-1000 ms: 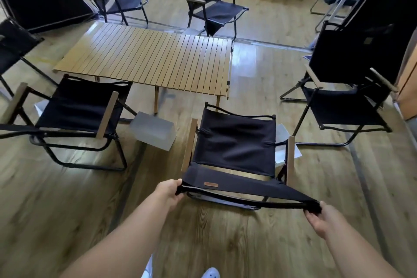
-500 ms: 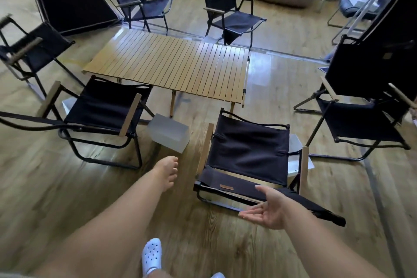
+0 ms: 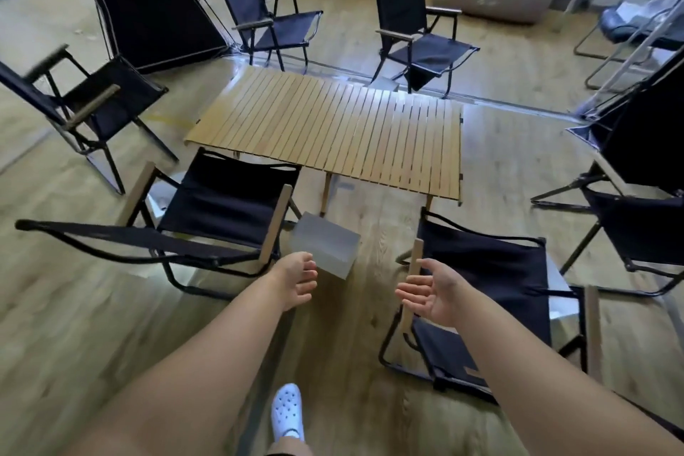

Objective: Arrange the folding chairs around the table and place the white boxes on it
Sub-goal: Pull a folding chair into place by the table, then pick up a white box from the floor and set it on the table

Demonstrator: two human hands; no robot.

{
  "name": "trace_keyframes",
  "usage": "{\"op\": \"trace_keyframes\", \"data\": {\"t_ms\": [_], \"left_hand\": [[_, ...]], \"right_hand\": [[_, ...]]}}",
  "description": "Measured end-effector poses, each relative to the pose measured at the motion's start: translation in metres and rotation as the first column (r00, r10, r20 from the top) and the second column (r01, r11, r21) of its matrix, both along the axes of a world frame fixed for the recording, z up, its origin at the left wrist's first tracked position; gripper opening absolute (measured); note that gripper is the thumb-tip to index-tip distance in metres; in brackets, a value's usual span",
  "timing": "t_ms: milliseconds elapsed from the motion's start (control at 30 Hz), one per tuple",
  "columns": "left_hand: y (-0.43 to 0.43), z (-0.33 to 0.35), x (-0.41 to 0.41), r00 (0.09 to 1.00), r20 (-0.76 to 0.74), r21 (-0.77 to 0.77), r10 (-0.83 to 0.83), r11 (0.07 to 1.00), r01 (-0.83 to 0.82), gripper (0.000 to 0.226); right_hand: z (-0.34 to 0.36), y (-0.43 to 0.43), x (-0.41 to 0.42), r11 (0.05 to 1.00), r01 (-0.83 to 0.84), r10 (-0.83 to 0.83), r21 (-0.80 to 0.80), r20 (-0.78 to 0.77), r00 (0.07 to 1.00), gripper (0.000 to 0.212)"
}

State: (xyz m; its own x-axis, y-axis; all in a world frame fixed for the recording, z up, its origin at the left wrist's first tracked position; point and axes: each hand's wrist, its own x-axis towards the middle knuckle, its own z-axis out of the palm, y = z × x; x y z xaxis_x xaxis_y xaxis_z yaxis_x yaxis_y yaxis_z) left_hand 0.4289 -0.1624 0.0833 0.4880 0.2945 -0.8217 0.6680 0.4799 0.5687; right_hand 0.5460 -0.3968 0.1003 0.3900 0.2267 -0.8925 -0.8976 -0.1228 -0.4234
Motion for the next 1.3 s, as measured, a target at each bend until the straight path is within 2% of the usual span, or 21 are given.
{"op": "trace_keyframes", "data": {"t_ms": [300, 567, 800, 933, 1067, 1300], "left_hand": [[0.12, -0.005, 0.036, 0.991, 0.012, 0.037, -0.131, 0.991, 0.13, 0.031], [0.157, -0.026, 0.081, 0.971, -0.056, 0.067, -0.232, 0.97, 0.235, 0.027], [0.169, -0.046, 0.153, 0.945, -0.109, 0.119, -0.309, 0.94, 0.321, 0.024], [0.17, -0.062, 0.213, 0.923, -0.17, 0.183, -0.346, 0.909, 0.375, 0.026], [0.173, -0.099, 0.268, 0.837, -0.187, 0.261, -0.514, 0.796, 0.547, 0.031], [0.172, -0.182, 0.326, 0.752, -0.246, 0.268, -0.612, 0.702, 0.66, 0.031]], "right_hand": [[-0.021, 0.125, 0.014, 0.998, 0.055, -0.056, -0.02, -0.009, 0.998, 0.05], [-0.044, 0.163, 0.054, 0.997, 0.021, -0.021, -0.07, -0.002, 1.0, 0.046], [-0.081, 0.18, 0.127, 0.988, -0.018, 0.016, -0.154, -0.017, 1.0, 0.047], [-0.099, 0.194, 0.183, 0.972, -0.108, 0.11, -0.209, -0.002, 0.994, 0.046], [-0.127, 0.205, 0.237, 0.947, -0.204, 0.22, -0.247, 0.038, 0.975, 0.048], [-0.202, 0.224, 0.287, 0.82, -0.411, 0.479, -0.398, 0.084, 0.874, 0.038]]}}
